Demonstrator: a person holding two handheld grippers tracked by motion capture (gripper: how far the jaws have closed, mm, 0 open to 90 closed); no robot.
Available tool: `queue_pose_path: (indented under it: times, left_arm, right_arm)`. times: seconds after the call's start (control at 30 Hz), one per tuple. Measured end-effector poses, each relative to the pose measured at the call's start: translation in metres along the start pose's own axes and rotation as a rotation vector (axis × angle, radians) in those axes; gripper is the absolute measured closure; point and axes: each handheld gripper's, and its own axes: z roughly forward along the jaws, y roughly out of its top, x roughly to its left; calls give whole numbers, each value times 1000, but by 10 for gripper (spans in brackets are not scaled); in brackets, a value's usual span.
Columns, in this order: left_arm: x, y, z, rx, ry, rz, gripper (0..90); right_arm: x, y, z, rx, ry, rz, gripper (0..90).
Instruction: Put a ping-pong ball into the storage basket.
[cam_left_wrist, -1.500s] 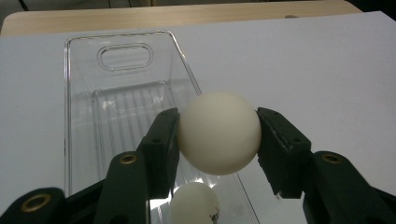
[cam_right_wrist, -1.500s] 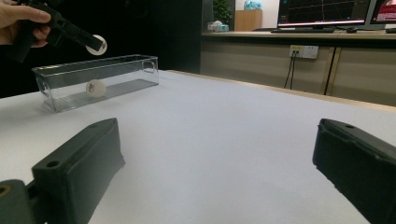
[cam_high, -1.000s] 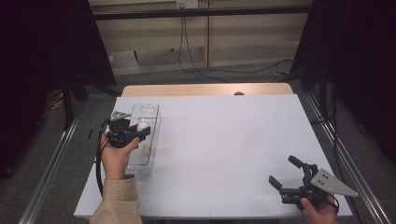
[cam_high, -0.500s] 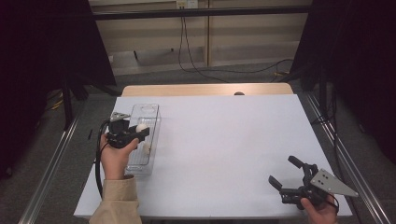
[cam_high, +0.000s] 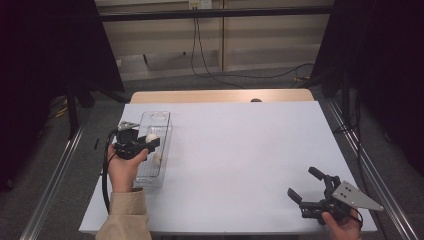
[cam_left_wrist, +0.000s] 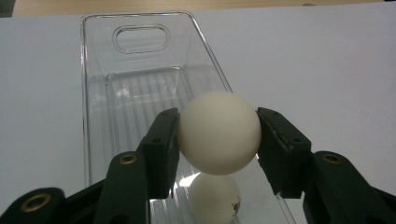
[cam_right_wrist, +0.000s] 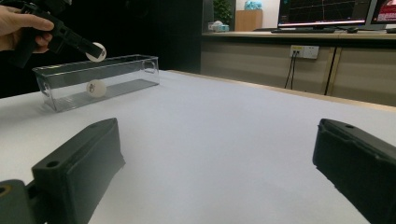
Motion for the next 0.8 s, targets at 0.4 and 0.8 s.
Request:
queue_pose_path:
  times: [0.4, 0.8]
  left_arm:
    - [2, -2, 3, 13, 5, -4, 510]
    - [5, -4, 2, 16, 24, -6, 507]
  right_arm:
    - [0, 0, 0, 1, 1, 1, 7]
    - [0, 0, 0, -2, 2, -1, 7]
